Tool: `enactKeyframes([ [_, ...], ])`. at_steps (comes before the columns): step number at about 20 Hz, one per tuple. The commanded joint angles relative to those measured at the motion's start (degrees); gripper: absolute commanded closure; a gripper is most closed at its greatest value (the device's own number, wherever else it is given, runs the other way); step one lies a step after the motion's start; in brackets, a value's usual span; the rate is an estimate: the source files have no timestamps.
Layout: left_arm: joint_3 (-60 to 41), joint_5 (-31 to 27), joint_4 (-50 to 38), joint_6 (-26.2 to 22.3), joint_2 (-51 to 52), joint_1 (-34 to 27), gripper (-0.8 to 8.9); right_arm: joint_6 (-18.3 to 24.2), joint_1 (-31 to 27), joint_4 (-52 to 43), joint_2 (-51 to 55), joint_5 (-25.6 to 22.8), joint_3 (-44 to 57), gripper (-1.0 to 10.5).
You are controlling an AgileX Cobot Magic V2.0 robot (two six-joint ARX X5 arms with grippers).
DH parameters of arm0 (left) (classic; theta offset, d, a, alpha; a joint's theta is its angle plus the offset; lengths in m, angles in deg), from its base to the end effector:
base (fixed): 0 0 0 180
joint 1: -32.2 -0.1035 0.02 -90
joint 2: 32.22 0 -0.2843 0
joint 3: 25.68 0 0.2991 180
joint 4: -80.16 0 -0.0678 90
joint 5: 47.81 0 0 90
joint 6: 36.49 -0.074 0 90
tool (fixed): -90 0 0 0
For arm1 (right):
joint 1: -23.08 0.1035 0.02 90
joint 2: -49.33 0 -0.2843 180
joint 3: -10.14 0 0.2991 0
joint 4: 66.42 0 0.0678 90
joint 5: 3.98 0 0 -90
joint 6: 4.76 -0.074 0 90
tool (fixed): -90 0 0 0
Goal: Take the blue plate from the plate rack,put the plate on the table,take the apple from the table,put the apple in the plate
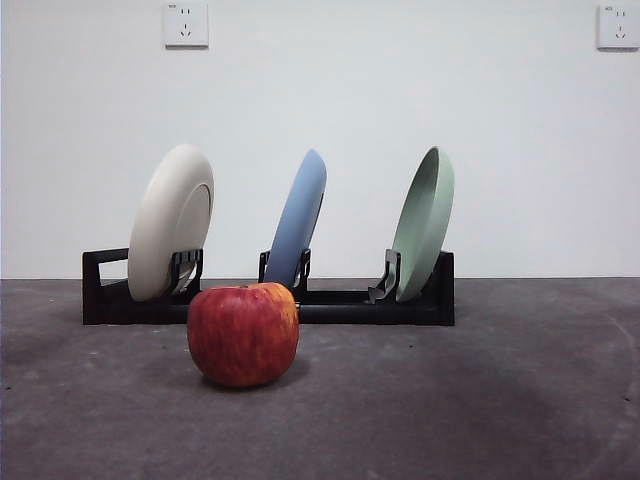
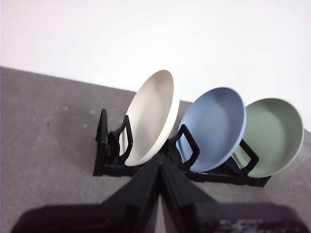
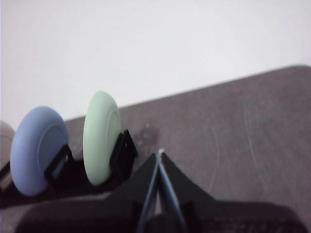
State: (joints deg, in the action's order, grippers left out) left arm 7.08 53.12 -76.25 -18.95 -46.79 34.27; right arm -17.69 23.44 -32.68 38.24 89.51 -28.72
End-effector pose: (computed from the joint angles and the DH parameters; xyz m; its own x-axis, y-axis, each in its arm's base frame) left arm 0.1682 -0.0201 0.2552 0.9700 -0.2248 -0.0924 0.1853 0.9301 -0.3170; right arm 0.1465 0.0054 0.2828 0.9923 0.0671 -0.1038 -0.0418 0.9726 0.2287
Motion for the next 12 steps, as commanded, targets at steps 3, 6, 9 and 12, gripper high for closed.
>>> enactKeyframes([
  [3, 6.6, 0.0, 4.9, 0.5, -8.2, 0.1, 8.18, 0.6, 0.0, 10.9, -8.5, 0.2, -9.0, 9.5],
  [6, 10.6, 0.0, 8.4, 0.5, -12.9, 0.1, 8.17, 1.2, 0.0, 18.0, -13.8, 0.2, -13.9, 9.5],
  [9, 14.3, 0.1, 11.3, 0.5, -17.1, 0.1, 8.18, 1.1, 0.0, 22.3, -18.2, 0.2, -17.6, 9.5],
  [12, 17.3, 3.6, 13.2, 0.5, -21.1, 0.1, 8.18, 1.1, 0.0, 26.0, -21.9, 0.2, -20.2, 9.5],
])
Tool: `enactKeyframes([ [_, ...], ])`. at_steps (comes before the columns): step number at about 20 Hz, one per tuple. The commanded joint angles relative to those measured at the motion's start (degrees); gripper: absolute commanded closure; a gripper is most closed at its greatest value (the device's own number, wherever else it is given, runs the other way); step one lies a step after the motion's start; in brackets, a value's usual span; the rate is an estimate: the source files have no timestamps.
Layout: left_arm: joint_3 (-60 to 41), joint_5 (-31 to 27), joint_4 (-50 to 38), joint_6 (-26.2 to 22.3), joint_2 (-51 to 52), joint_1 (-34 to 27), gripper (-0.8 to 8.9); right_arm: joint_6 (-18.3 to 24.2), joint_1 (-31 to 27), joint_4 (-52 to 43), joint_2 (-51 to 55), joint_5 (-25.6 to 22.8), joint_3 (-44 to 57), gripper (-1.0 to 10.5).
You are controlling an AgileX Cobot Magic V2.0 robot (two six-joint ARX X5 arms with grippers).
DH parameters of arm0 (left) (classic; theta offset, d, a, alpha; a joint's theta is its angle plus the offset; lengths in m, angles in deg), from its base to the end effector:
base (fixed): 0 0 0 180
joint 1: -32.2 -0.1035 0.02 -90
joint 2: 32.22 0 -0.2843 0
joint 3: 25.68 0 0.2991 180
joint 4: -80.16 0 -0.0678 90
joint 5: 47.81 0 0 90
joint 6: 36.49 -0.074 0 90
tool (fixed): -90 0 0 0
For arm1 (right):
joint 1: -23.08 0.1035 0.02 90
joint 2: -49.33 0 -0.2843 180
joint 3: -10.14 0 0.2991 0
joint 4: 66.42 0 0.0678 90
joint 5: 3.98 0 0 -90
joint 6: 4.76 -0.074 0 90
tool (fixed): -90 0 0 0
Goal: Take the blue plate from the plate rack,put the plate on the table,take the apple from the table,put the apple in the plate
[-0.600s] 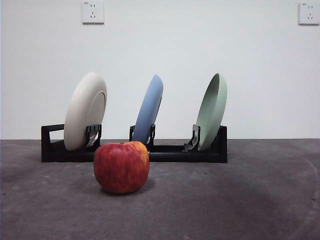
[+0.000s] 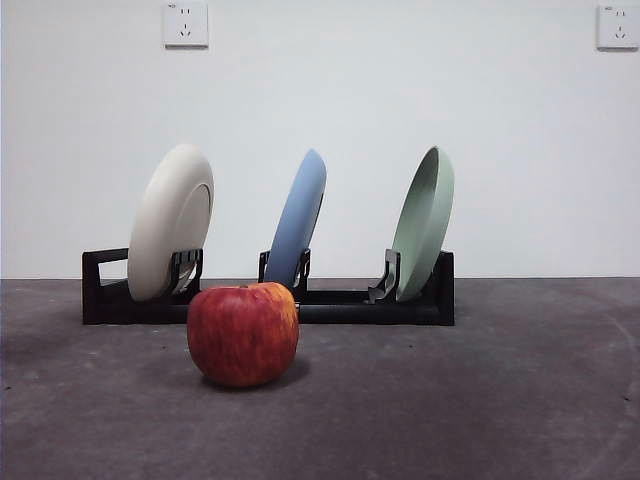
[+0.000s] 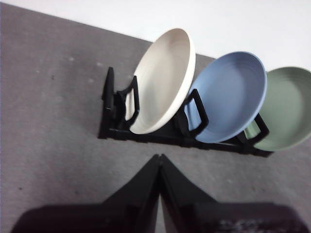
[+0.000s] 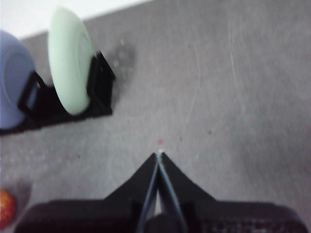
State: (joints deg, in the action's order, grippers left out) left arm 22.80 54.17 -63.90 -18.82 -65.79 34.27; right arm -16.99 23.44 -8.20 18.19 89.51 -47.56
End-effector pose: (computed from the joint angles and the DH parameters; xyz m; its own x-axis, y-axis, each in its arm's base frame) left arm 0.2023 -0.0227 0.2874 0.9050 -0.2404 -0.3510 0.1093 0.9287 -0.3543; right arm 0.1647 0.0055 0.3099 0.8492 0.0662 -0.5239 0.0544 0.9759 0.2115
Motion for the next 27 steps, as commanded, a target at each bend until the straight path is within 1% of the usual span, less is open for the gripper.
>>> enactKeyframes([
  [1, 2.4, 4.1, 0.8, 0.4, -3.4, 0.1, 8.18, 0.5, 0.0, 1.9, -2.8, 0.2, -2.0, 9.5],
  [3, 4.7, 7.9, 0.9, 0.4, -6.7, 0.1, 8.18, 1.1, 0.0, 2.8, -4.9, 2.1, -3.3, 9.5],
  [4, 6.6, 9.7, 1.4, 0.3, -9.2, 0.1, 8.18, 2.1, 0.0, 3.1, -6.2, 4.7, -4.2, 9.5],
  [6, 12.2, 12.1, 3.3, 0.3, -15.2, 0.2, 8.18, 3.6, 0.0, 4.2, -8.7, 11.8, -6.2, 9.5],
  [7, 15.9, 13.6, 4.6, 0.3, -18.9, 0.5, 8.18, 3.9, 0.0, 4.9, -10.3, 15.6, -7.2, 9.5],
  [9, 23.6, 16.9, 7.2, 0.1, -26.1, 1.1, 8.18, 3.9, 0.0, 6.4, -13.3, 21.4, -8.9, 9.5],
  [11, 31.7, 20.9, 9.6, -0.3, -33.3, 1.9, 8.18, 3.9, 0.0, 7.9, -16.0, 25.0, -10.4, 9.5],
  [12, 35.9, 22.7, 10.6, -0.3, -36.9, 2.7, 8.18, 4.0, 0.1, 8.3, -16.9, 25.8, -10.8, 9.5],
  [14, 44.4, 24.1, 13.5, -0.3, -44.2, 4.9, 8.18, 4.9, 0.1, 8.9, -17.9, 25.9, -10.9, 9.5],
  [19, 66.9, 24.0, 22.0, -1.2, -62.3, 11.1, 8.17, 4.7, 0.1, 8.8, -19.4, 25.7, -10.9, 9.5],
  [20, 71.2, 23.8, 23.4, -1.2, -65.6, 12.3, 8.17, 4.7, 0.1, 8.7, -19.5, 25.7, -10.9, 9.5],
  [23, 82.6, 20.0, 27.7, -1.4, -74.7, 15.4, 8.14, 4.9, 0.1, 8.7, -19.6, 25.7, -10.9, 9.5],
  [24, 85.6, 19.7, 29.0, -1.4, -77.2, 16.2, 8.08, 5.0, 0.1, 8.7, -19.6, 25.6, -10.9, 9.5],
  [25, 88.1, 19.6, 30.0, -1.3, -79.6, 16.9, 7.67, 5.0, 0.1, 8.6, -19.6, 25.5, -10.9, 9.5],
  [26, 89.5, 19.1, 30.2, -1.3, -81.3, 17.6, 6.73, 5.1, 0.1, 8.5, -19.7, 25.4, -10.9, 9.5],
  [27, 90.2, 17.7, 30.1, -1.3, -82.8, 18.4, 6.05, 5.4, 0.1, 8.1, -19.7, 25.4, -10.9, 9.5],
])
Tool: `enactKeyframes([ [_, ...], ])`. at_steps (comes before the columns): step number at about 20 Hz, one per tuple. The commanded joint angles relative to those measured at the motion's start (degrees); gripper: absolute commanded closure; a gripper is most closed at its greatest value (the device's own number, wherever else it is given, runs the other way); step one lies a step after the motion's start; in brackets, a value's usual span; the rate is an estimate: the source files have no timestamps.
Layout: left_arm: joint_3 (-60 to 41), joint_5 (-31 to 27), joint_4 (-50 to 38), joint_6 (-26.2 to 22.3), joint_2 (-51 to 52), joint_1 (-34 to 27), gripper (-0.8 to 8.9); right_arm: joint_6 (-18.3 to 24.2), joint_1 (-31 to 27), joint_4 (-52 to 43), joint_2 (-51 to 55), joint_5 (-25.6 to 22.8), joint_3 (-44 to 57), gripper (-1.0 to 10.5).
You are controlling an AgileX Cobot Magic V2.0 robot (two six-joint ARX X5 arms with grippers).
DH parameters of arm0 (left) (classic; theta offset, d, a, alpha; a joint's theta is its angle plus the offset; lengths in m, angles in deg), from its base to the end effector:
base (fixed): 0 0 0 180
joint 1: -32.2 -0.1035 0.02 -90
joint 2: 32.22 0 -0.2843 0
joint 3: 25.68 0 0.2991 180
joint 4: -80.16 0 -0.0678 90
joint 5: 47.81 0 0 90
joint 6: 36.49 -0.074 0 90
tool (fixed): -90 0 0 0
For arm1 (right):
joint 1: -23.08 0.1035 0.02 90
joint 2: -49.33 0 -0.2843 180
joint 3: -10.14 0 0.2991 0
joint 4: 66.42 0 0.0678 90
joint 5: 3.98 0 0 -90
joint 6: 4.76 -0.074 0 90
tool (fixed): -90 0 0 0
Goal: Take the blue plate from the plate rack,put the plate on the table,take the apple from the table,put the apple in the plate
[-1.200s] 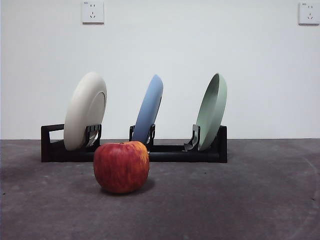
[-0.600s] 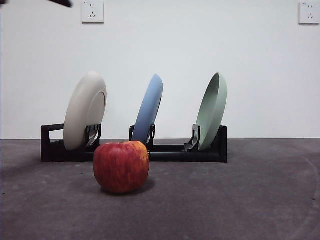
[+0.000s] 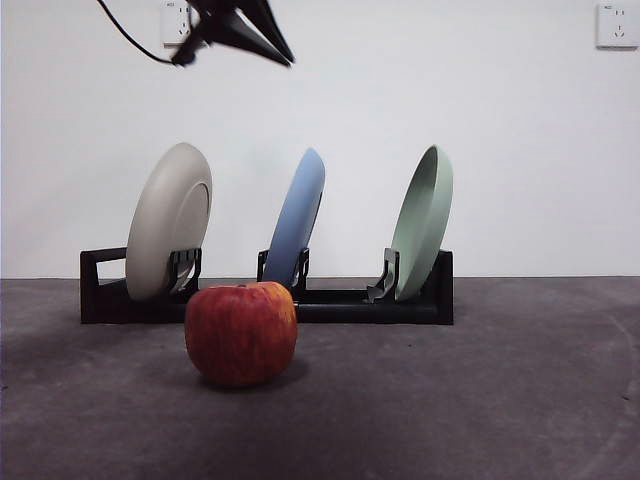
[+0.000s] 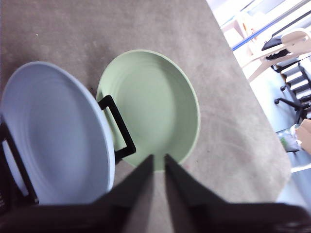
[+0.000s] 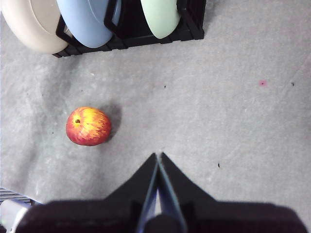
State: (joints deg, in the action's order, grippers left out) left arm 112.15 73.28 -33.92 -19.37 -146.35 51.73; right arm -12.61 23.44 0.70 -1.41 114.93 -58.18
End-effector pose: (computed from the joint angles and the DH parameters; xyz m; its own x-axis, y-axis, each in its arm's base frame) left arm 0.4653 -0.2056 0.3950 0.4251 -0.6987 -0.5755 0.4316 0.7153 -0.5496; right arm 0.2110 0.0371 0.3131 0.5650 0.4870 -0.6660 -0.2123 0.8659 0.4530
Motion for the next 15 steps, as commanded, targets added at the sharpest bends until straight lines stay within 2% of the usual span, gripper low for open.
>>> enactKeyframes([
  [1, 1.1, -3.1, 0.1, -0.8, -3.4, 1.7, 5.72, 1.0, 0.1, -1.3, -0.1, 0.0, -0.3, 9.5],
  [9, 1.1, -12.7, -1.3, -0.6, -7.4, 4.5, 5.61, 1.0, 0.1, -1.9, -0.1, 0.0, -0.3, 9.5],
  [15, 1.1, -13.1, -4.6, -0.6, -8.3, 4.6, 5.61, 1.0, 0.1, -2.0, -0.1, -1.5, -0.3, 9.5],
])
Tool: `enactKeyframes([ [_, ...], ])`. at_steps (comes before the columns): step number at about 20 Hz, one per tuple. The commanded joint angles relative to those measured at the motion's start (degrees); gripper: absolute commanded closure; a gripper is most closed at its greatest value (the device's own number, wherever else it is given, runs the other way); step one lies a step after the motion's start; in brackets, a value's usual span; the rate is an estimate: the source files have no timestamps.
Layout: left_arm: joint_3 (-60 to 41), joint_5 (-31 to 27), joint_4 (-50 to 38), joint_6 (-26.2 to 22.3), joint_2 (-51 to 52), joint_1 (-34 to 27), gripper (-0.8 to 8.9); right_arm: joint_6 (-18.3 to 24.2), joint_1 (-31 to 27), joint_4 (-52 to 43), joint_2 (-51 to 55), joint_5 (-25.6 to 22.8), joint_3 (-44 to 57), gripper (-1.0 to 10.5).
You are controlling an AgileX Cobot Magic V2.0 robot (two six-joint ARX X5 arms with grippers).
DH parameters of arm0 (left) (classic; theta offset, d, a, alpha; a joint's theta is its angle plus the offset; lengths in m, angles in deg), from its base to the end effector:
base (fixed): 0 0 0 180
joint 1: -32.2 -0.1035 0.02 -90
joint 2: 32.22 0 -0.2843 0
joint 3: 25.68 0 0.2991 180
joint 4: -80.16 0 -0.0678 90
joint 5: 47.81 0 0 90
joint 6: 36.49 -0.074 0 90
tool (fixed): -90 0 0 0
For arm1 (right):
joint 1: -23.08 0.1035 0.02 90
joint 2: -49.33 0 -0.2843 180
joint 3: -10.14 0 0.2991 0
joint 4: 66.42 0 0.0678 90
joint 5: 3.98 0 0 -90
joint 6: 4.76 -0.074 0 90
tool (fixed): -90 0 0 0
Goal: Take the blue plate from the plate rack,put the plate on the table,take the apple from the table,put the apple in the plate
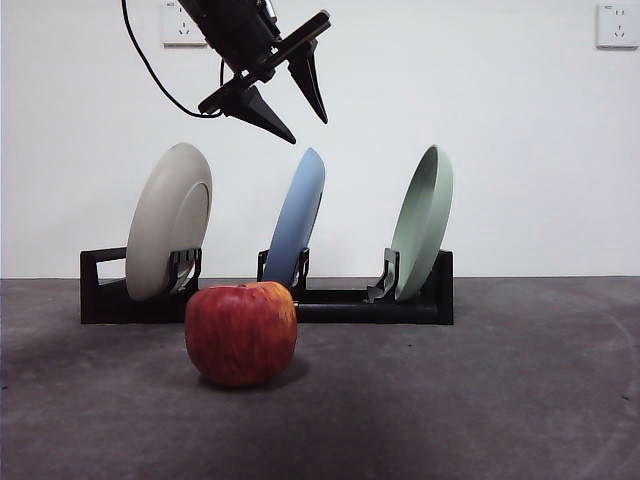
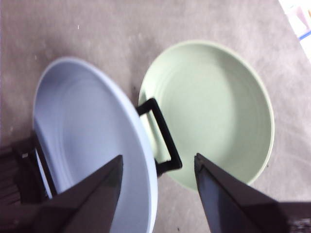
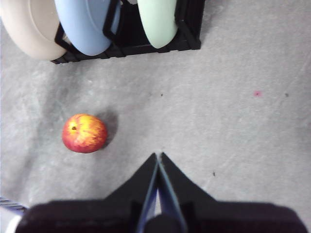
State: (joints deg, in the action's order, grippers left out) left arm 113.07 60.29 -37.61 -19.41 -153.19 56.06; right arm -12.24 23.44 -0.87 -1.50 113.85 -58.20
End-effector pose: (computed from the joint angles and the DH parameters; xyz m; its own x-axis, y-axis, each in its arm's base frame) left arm 0.4934 -0.2434 0.3419 0.4949 -0.5586 -0.6656 0.3733 0.8284 -0.4176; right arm 0.2145 0.0359 0.3148 0.5883 0.4706 -0.6576 -0.2182 0.8755 0.4312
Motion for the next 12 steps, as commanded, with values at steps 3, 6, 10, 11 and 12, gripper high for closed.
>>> enactKeyframes([
  [3, 0.2, -0.3, -0.7, -0.6, -3.0, 0.2, 5.61, 0.6, 0.1, -0.4, 0.0, -0.6, -0.3, 9.5],
  [6, 0.2, -0.2, -0.7, -0.6, -4.3, 0.6, 5.62, 0.6, 0.1, -0.4, 0.0, -0.7, -0.3, 9.5],
  [10, 0.2, -4.2, -0.6, -0.8, -5.3, 1.9, 5.62, 0.6, 0.1, -0.3, 0.0, -1.3, -0.3, 9.5],
  [11, 0.2, -4.9, -0.6, -0.8, -5.3, 2.0, 5.66, 0.6, 0.1, -0.2, 0.0, -1.3, -0.3, 9.5],
  [12, 0.2, -5.3, -0.7, -0.8, -5.3, 2.1, 5.67, 0.6, 0.1, 0.0, 0.0, -1.3, -0.3, 9.5],
])
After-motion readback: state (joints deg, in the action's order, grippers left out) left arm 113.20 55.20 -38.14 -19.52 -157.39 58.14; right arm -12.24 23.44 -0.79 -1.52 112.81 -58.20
